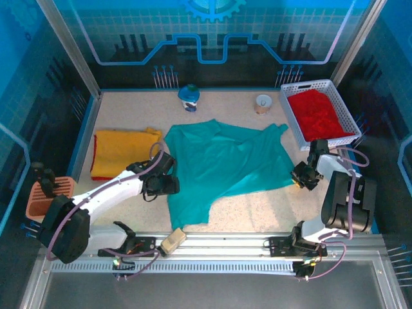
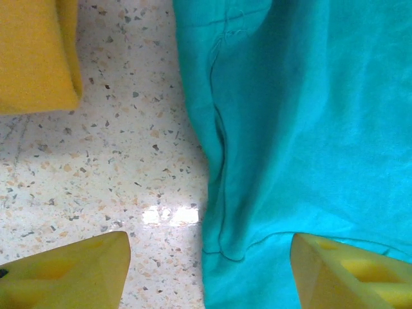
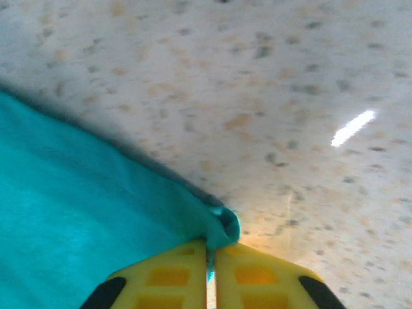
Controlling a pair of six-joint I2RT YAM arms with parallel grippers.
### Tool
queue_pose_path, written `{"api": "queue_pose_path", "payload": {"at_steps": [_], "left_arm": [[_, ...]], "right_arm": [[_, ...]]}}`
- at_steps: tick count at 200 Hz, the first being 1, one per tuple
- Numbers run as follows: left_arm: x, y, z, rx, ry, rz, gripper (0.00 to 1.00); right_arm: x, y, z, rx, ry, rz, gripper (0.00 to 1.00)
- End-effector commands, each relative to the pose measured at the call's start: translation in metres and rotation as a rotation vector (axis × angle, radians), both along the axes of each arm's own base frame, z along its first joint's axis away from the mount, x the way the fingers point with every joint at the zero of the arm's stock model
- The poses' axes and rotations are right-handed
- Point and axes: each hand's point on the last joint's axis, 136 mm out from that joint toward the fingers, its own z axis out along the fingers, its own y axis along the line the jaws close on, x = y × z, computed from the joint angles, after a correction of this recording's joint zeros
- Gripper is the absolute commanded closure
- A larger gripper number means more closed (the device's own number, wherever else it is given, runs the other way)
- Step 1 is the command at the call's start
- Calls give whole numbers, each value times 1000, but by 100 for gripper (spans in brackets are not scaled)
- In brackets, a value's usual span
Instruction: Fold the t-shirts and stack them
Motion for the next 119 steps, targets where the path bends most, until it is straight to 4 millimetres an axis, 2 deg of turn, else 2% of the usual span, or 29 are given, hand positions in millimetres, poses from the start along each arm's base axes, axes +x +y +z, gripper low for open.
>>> {"api": "queue_pose_path", "payload": {"at_steps": [1, 19, 43, 90, 119], "left_arm": [[-5, -10, -4, -74, 18, 4, 32], [-6, -13, -9, -96, 29, 10, 32], [-7, -14, -11, -99, 33, 10, 33], [-4, -15, -4, -103, 10, -1, 33], [0, -17, -3, -102, 9, -11, 33]], "right_arm": [[20, 7, 17, 35, -93, 34, 100], [21, 10, 31, 41, -108, 58, 100], [9, 13, 52, 36, -119, 64, 100], [-39, 29, 96, 57, -175, 20, 100], [-81, 29, 121, 7, -197, -51, 100]]}}
